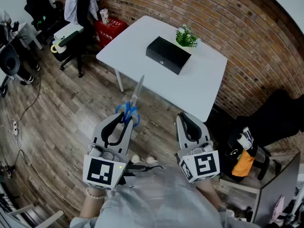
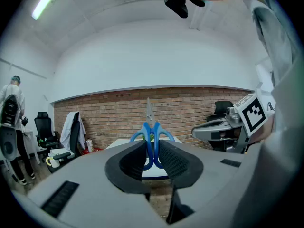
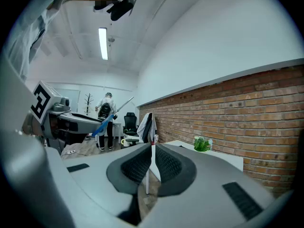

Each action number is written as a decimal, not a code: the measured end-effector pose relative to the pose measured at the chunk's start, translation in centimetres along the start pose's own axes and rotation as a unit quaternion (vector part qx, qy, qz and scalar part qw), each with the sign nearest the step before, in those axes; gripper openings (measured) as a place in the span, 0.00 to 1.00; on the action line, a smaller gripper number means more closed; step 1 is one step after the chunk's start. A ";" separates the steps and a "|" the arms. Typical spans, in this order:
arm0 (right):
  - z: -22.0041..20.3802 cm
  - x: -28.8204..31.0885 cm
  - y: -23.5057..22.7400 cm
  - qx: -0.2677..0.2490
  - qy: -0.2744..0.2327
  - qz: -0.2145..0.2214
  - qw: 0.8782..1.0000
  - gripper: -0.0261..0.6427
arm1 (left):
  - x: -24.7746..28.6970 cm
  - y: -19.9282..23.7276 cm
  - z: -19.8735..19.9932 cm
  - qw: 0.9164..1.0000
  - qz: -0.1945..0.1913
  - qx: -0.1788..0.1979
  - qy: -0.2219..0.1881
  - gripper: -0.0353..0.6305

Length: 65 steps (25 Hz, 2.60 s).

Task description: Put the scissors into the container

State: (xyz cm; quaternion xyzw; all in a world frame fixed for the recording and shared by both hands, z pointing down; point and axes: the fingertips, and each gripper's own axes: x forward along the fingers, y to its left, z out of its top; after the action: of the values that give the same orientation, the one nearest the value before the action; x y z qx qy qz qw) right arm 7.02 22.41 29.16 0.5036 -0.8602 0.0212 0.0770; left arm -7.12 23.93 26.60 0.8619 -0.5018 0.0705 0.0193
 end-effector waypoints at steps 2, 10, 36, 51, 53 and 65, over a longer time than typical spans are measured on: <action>-0.1 0.1 0.0 0.000 -0.001 0.000 1.000 0.12 | 0.1 0.0 -0.1 1.000 0.000 0.000 0.000 0.19; 0.0 0.5 0.5 -0.002 0.001 0.002 1.000 0.12 | -0.2 0.4 -0.3 1.000 0.000 0.001 0.002 0.19; -0.5 1.3 3.1 -0.003 0.008 -0.047 0.999 0.12 | -0.7 3.5 -0.3 0.999 -0.041 0.010 -0.008 0.19; 0.1 10.6 -1.0 -0.014 0.004 -0.012 1.000 0.12 | 6.4 8.3 -0.1 1.000 -0.008 0.011 -0.012 0.19; 0.3 12.5 -2.0 -0.015 0.003 -0.004 1.000 0.12 | 8.1 9.1 0.2 1.000 -0.001 0.011 -0.015 0.19; 2.2 22.9 -10.2 -0.018 -0.001 0.038 0.999 0.12 | 19.3 12.9 2.6 0.999 0.034 0.006 -0.019 0.19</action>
State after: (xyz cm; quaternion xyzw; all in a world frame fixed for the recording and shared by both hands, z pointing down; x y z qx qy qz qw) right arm 4.65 -2.63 30.08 0.4687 -0.8793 0.0077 0.0842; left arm -8.69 0.65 26.26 0.8457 -0.5305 0.0578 0.0024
